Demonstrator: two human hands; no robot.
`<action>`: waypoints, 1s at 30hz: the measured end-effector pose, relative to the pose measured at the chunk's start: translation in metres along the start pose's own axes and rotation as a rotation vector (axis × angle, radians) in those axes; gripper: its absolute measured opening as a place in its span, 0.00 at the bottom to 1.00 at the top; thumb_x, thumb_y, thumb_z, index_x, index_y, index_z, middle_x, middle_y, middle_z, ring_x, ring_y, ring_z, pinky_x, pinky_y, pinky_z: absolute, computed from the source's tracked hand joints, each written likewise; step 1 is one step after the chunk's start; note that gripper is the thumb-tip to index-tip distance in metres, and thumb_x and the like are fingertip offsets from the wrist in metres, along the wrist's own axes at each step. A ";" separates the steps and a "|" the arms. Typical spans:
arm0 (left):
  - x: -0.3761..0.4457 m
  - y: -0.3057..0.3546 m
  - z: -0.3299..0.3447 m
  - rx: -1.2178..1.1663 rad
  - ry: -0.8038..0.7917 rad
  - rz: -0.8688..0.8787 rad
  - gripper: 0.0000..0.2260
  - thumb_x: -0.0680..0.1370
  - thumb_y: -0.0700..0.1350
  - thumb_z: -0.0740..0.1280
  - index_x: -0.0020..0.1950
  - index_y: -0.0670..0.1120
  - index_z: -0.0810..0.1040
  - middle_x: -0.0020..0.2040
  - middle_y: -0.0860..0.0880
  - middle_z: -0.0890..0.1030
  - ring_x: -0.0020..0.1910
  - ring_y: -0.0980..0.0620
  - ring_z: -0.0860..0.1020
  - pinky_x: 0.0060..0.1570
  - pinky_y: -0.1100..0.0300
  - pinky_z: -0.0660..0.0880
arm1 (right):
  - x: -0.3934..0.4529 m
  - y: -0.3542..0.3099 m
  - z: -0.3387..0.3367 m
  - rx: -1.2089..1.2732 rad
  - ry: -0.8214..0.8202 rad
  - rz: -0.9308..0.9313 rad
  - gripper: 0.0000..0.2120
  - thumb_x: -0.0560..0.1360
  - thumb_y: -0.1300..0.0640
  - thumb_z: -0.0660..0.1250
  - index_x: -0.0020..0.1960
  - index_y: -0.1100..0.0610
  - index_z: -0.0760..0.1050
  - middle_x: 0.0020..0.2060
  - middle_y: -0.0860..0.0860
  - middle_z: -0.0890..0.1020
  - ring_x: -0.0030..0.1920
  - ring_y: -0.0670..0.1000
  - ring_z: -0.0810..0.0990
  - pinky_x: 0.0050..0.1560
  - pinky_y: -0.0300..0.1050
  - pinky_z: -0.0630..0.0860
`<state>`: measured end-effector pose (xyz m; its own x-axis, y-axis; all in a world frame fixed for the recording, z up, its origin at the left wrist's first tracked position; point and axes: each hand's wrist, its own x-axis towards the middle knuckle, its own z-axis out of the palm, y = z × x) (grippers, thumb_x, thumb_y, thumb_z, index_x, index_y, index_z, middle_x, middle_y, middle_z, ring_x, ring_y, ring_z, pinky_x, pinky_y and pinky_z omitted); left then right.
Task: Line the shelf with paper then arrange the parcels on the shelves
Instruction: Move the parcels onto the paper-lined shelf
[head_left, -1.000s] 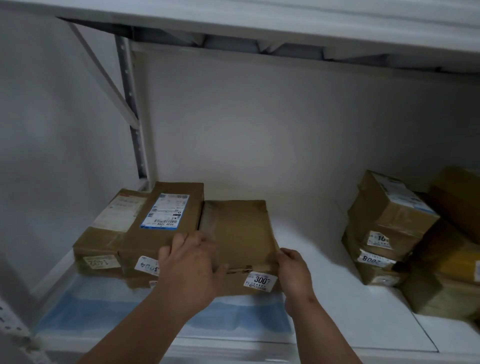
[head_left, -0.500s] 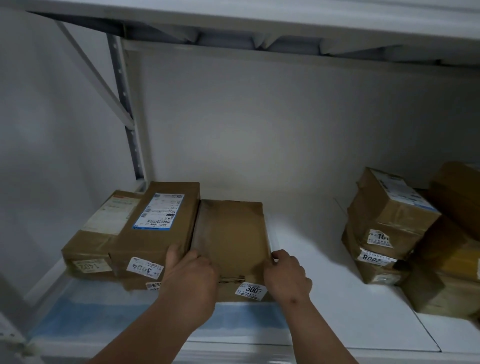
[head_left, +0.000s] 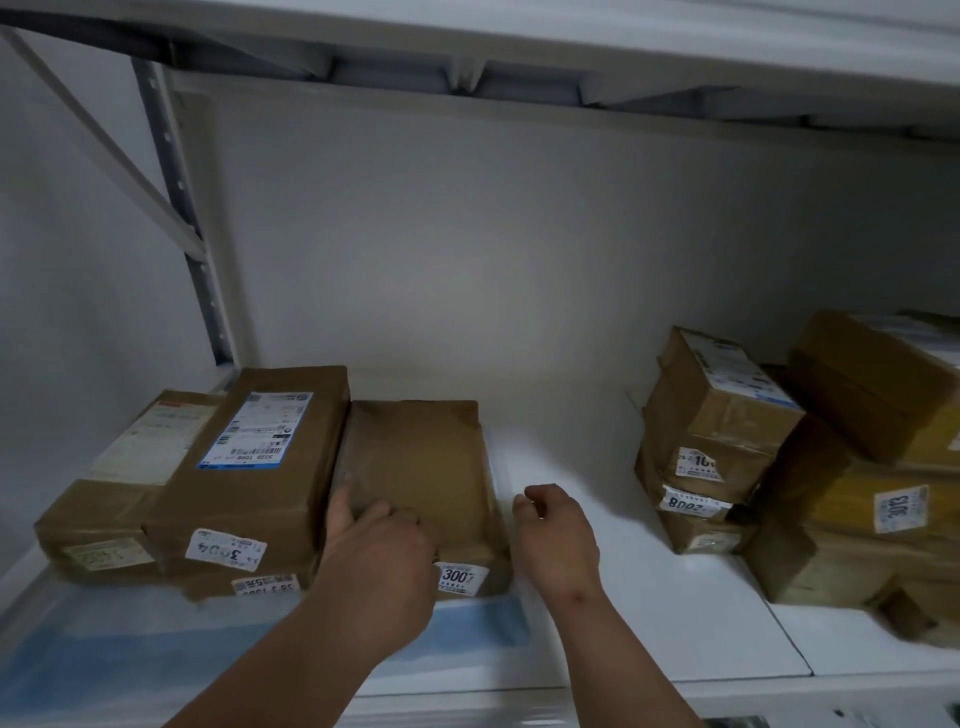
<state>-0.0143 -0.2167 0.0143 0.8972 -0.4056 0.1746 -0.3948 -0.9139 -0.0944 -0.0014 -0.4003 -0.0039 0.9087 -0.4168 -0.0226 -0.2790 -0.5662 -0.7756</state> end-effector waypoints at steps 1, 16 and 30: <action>0.003 0.008 -0.007 -0.035 -0.029 -0.012 0.06 0.66 0.55 0.66 0.38 0.55 0.79 0.35 0.58 0.78 0.42 0.54 0.78 0.66 0.41 0.50 | 0.002 0.002 -0.005 0.034 0.035 -0.016 0.16 0.80 0.50 0.60 0.65 0.51 0.75 0.61 0.49 0.79 0.61 0.52 0.77 0.64 0.50 0.70; 0.062 0.125 -0.021 -1.105 -0.014 -0.155 0.14 0.81 0.51 0.63 0.66 0.56 0.74 0.61 0.57 0.74 0.59 0.61 0.72 0.47 0.75 0.66 | 0.013 0.061 -0.102 0.301 0.572 -0.356 0.06 0.76 0.59 0.65 0.48 0.50 0.76 0.44 0.46 0.78 0.47 0.51 0.78 0.49 0.57 0.78; 0.148 0.192 -0.057 -1.765 -0.366 -0.480 0.35 0.72 0.73 0.55 0.77 0.60 0.60 0.77 0.54 0.63 0.74 0.46 0.64 0.65 0.42 0.68 | 0.030 0.053 -0.141 0.463 0.509 -0.231 0.46 0.68 0.31 0.58 0.79 0.51 0.51 0.76 0.50 0.60 0.76 0.51 0.57 0.75 0.51 0.59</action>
<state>0.0315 -0.4527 0.0781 0.8781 -0.3368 -0.3399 0.3641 0.0096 0.9313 -0.0330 -0.5432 0.0430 0.6400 -0.6661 0.3831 0.1652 -0.3677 -0.9152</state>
